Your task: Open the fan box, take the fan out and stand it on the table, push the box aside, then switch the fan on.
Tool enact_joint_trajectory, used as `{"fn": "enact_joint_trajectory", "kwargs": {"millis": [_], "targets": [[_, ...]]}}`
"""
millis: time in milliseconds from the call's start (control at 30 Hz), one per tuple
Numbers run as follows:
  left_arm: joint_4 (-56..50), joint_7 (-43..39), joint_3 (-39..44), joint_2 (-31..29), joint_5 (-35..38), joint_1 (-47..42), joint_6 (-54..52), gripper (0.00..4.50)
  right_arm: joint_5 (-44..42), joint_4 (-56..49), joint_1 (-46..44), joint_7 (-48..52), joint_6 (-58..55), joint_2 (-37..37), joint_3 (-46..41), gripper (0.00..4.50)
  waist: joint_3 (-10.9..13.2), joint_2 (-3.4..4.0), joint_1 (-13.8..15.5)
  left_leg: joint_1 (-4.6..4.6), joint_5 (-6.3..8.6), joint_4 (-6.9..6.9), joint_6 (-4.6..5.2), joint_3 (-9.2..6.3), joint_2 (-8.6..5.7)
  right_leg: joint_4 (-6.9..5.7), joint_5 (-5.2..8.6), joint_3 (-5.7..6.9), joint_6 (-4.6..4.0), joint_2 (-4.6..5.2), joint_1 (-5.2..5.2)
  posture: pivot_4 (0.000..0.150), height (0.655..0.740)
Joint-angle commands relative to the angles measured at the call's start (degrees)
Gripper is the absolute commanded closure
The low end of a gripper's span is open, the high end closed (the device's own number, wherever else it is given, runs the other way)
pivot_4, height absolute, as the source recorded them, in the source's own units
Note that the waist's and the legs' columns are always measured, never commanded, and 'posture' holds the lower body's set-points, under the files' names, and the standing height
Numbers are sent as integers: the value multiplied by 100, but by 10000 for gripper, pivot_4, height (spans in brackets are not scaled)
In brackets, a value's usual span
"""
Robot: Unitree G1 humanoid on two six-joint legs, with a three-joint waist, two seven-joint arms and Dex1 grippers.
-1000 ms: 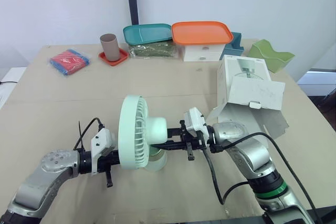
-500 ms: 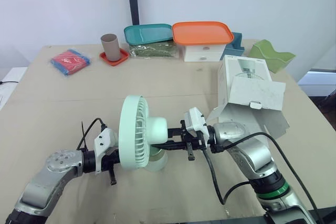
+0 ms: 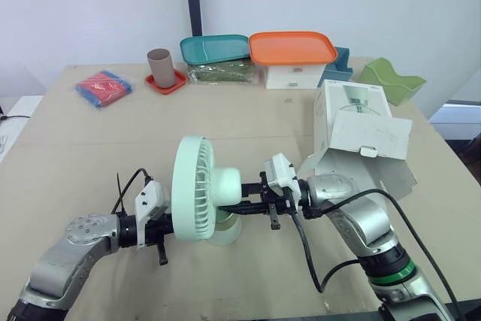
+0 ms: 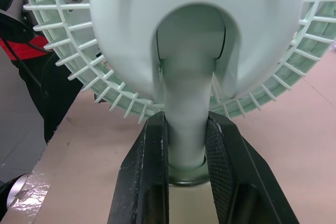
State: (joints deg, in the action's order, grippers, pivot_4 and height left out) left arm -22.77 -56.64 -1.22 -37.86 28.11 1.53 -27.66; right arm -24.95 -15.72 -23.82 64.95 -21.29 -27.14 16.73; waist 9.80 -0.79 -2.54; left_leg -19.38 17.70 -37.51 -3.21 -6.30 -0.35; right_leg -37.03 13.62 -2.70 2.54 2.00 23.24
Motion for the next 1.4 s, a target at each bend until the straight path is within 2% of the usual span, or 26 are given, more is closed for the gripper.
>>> {"fn": "enact_joint_trajectory", "kwargs": {"millis": [33,1200,1400], "targets": [[-364,-77,-162,58,189,-94,23,44363,120,67,28,-7,-110,-30,176,40010,0,0,1,0,0,0,0,0,0,0,0,0,0,0,0,1500,7400],[-420,-38,-242,97,107,-86,21,44363,80,35,49,-14,-246,-40,125,40010,-1,1,9,0,0,-1,0,0,-2,0,1,0,2,2,-2,1500,7400],[-363,-68,83,-6,10,36,367,44363,77,14,73,5,-232,-72,107,40010,-1,1,8,0,0,-1,0,0,-1,0,1,0,2,1,-1,1500,7400]]}}
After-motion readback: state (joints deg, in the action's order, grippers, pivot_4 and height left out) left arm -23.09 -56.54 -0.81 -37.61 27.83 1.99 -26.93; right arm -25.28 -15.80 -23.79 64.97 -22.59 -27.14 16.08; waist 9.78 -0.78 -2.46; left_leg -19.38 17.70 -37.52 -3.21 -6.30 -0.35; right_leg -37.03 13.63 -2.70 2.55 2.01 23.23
